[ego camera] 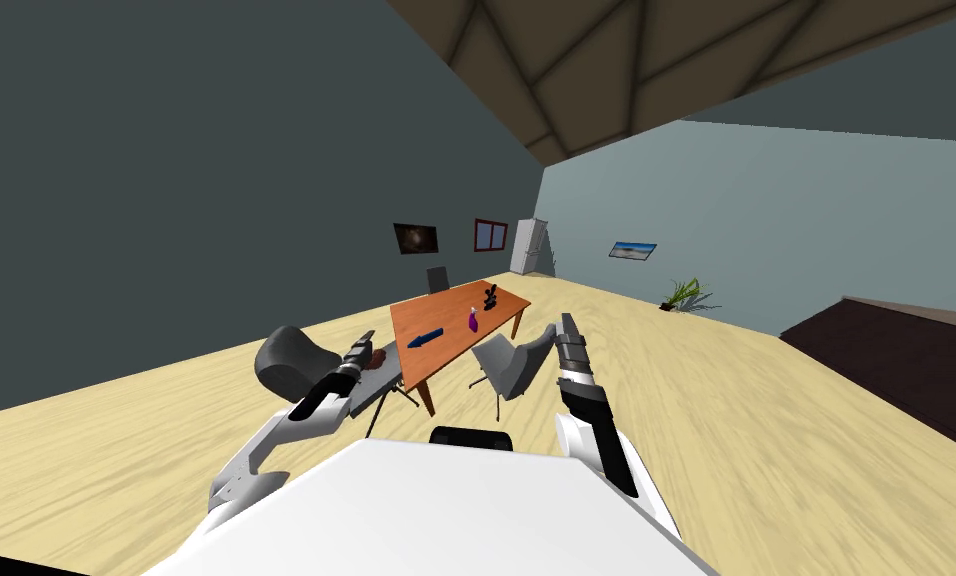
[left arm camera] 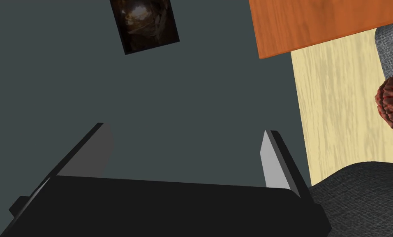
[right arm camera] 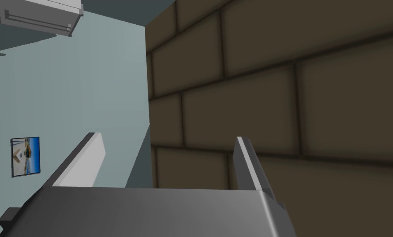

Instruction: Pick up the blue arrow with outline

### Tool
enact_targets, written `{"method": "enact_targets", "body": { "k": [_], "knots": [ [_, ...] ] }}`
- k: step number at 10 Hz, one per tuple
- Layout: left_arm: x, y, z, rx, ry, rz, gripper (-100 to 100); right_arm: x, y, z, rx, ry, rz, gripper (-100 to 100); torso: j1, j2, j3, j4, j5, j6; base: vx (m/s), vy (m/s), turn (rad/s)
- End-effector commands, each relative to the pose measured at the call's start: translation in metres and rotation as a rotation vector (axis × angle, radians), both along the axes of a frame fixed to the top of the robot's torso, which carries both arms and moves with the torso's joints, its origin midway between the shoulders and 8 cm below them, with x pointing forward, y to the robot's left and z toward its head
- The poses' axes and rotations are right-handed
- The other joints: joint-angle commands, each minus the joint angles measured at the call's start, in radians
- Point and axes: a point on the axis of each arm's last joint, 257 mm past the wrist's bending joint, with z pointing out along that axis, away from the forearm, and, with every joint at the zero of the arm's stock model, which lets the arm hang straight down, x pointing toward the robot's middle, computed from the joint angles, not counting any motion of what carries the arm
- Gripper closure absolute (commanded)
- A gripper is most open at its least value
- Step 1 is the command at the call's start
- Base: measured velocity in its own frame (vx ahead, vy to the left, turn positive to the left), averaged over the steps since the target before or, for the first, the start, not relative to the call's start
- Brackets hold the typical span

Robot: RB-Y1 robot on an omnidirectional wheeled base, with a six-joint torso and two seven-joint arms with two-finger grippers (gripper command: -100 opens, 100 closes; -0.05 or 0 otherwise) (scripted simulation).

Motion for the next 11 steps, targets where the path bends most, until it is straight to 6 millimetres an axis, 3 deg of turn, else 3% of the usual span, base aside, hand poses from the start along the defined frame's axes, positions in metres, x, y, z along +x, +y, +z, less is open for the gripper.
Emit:
{"method": "enact_targets", "body": {
  "k": [1,2,3,4,5,6,9,10,11],
  "knots": [
    [-0.002,0.004,-0.007,-0.008,0.025,0.013,-100,0.0,0.0,0.0,0.0,0.0,0.0,0,0.0,0.0,0.0,0.0,0.0,0.0,0.007,-0.023,0.009],
    [-0.007,0.023,-0.019,-0.023,0.068,0.053,-100,0.0,0.0,0.0,0.0,0.0,0.0,0,0.002,0.0,0.0,0.0,0.0,0.0,0.017,-0.048,-0.117],
    [-0.008,0.024,-0.024,-0.029,0.086,0.06,-100,0.0,0.0,0.0,0.0,0.0,0.0,0,0.001,0.0,0.0,0.0,0.0,0.0,0.014,-0.045,-0.08],
    [-0.014,0.043,-0.035,-0.046,0.125,0.101,-100,0.0,0.0,0.0,0.0,0.0,0.0,0,0.001,0.0,0.0,0.0,0.0,0.0,0.022,-0.066,-0.147],
    [-0.017,0.045,-0.041,-0.053,0.146,0.11,-100,0.0,0.0,0.0,0.0,0.0,0.0,0,0.0,-0.001,0.0,0.0,0.0,0.0,0.017,-0.051,-0.057],
    [-0.022,0.061,-0.048,-0.073,0.178,0.15,-100,0.0,0.0,0.0,0.0,0.0,0.0,0,0.0,0.0,0.0,0.0,0.0,0.0,0.02,-0.055,-0.118],
    [-0.037,0.082,-0.072,-0.114,0.257,0.215,-100,0.0,0.0,0.0,0.0,0.0,0.0,0,0.001,-0.001,-0.001,0.0,0.0,0.0,0.025,-0.04,-0.099],
    [-0.045,0.098,-0.081,-0.141,0.283,0.259,-100,0.0,0.0,0.0,0.0,0.0,0.0,0,0.002,-0.001,-0.001,0.0,0.0,0.0,0.037,-0.037,-0.143],
    [-0.049,0.099,-0.087,-0.15,0.308,0.27,-100,0.0,0.0,0.0,0.0,0.0,0.0,0,0.002,-0.002,-0.001,0.0,0.0,0.0,0.031,-0.024,-0.079]
  ]
}}
